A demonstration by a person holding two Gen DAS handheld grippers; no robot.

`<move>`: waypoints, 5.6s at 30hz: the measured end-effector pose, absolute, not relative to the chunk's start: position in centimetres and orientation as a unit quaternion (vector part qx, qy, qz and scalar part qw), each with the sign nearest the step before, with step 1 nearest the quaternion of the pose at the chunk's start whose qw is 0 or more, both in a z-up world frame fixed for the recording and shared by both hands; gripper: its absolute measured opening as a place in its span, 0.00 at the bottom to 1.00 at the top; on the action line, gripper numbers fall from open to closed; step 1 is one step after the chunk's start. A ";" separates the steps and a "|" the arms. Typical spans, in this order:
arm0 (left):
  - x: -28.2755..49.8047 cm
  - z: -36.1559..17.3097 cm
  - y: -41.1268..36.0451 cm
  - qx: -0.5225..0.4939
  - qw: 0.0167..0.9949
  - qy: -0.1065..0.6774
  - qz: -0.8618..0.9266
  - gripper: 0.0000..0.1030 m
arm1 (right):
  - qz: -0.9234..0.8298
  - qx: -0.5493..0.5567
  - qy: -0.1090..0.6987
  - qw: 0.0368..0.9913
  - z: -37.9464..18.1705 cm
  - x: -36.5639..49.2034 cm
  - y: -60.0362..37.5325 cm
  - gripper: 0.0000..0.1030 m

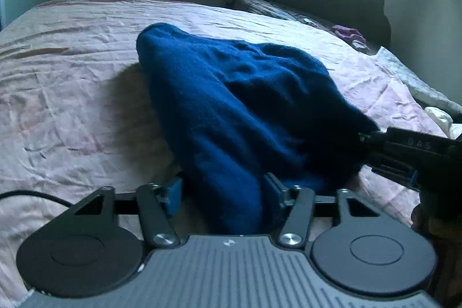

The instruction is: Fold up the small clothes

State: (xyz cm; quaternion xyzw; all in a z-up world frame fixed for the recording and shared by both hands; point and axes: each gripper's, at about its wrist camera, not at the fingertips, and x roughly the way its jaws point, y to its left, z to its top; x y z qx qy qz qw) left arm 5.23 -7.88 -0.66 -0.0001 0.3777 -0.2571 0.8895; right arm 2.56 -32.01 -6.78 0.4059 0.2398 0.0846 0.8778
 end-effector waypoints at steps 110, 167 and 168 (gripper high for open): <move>3.6 2.5 -5.5 0.059 0.925 0.286 -0.242 0.81 | 0.133 0.150 0.227 0.953 1.2 4.8 -26.0 0.50; -3.4 -1.1 -2.6 0.076 0.949 0.300 -0.053 0.98 | 0.013 0.090 0.336 0.937 -4.3 -1.5 -18.1 1.00; -3.4 -1.2 -2.7 0.075 0.949 0.301 -0.052 0.99 | 0.008 0.082 0.334 0.939 -4.5 -1.4 -18.1 1.00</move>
